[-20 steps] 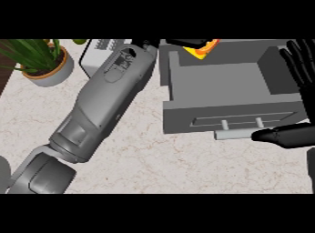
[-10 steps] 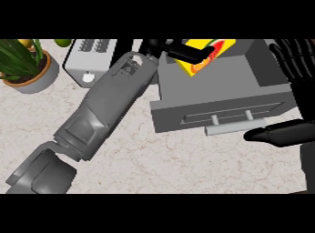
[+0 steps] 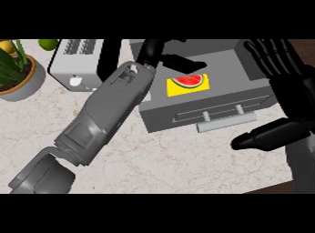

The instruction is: Pick up the cup, place it into the drawer and close the drawer

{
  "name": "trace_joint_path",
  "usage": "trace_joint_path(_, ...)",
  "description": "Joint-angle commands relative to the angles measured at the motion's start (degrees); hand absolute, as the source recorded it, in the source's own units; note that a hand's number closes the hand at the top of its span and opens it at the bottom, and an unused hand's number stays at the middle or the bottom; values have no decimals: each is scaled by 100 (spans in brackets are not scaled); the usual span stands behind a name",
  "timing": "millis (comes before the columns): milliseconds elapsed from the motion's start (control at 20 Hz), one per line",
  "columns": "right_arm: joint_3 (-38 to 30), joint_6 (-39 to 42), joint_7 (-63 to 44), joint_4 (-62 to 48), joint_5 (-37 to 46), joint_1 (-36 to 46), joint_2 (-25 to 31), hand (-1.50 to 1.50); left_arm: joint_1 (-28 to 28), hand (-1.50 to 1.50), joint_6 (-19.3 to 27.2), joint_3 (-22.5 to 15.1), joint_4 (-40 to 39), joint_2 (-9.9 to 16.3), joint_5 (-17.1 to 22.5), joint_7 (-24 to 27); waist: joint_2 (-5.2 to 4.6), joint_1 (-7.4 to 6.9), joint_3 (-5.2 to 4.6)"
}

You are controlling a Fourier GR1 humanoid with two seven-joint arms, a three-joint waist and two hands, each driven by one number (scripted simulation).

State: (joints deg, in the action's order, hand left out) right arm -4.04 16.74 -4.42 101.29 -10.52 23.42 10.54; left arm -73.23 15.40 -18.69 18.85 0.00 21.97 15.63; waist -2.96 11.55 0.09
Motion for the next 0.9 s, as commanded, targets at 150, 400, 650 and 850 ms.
trace_joint_path(150,637,1104,-185,85,-856,53,12,150,48,-150,-299,255,476,0,855,588,46,15,-9)
trace_joint_path(400,1273,1917,-573,-32,-516,-206,614,150,48,-150,81,410,520,0,1248,1081,100,-239,-14)
trace_joint_path(650,1333,1980,-744,-50,361,-355,1131,-150,194,-150,198,270,465,0,1464,1310,190,-600,-8)
trace_joint_path(850,1710,1573,-462,133,1824,-407,1199,-150,97,-150,251,396,333,0,1552,1307,207,-813,-4)
